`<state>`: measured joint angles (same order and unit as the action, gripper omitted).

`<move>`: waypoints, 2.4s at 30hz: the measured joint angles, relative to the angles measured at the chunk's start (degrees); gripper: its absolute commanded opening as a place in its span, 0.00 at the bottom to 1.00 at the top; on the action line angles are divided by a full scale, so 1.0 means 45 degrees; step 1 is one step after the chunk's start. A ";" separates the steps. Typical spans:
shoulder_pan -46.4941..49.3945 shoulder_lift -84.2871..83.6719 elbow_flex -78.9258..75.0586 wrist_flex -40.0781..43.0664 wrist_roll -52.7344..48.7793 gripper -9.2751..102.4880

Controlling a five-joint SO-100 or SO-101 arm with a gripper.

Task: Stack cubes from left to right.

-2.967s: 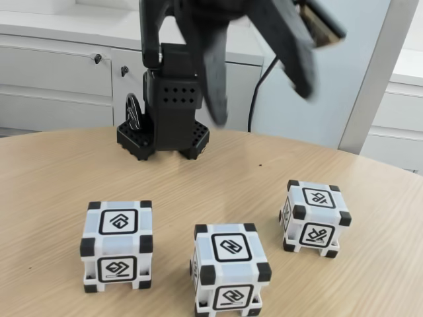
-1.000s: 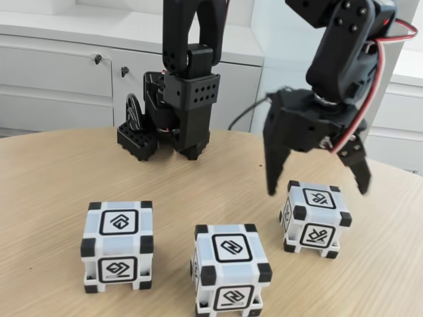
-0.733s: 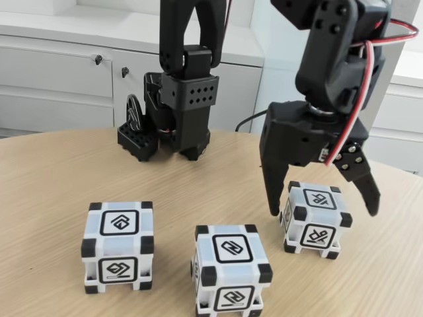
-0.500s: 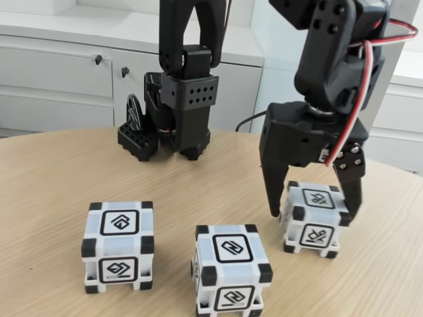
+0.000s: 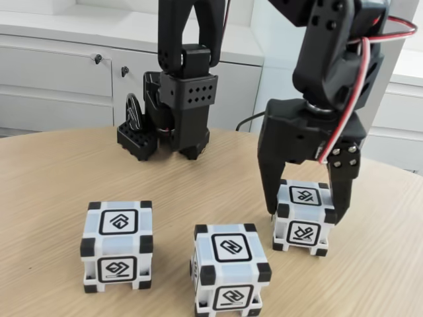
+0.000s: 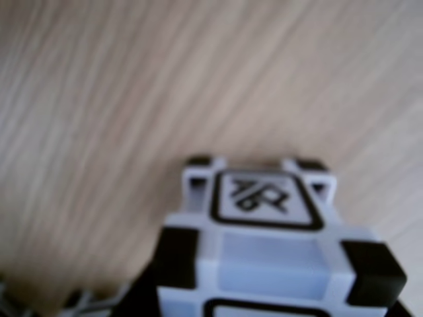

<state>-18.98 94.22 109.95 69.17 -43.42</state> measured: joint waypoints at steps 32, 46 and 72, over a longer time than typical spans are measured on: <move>0.9590 0.8145 0.0625 0.0215 0.5176 0.08; 1.0488 0.7227 0.3145 0.0215 0.6055 0.08; 1.0234 0.7129 0.1172 0.4023 0.8047 0.08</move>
<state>27.07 126.30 115.22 87.28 -7.21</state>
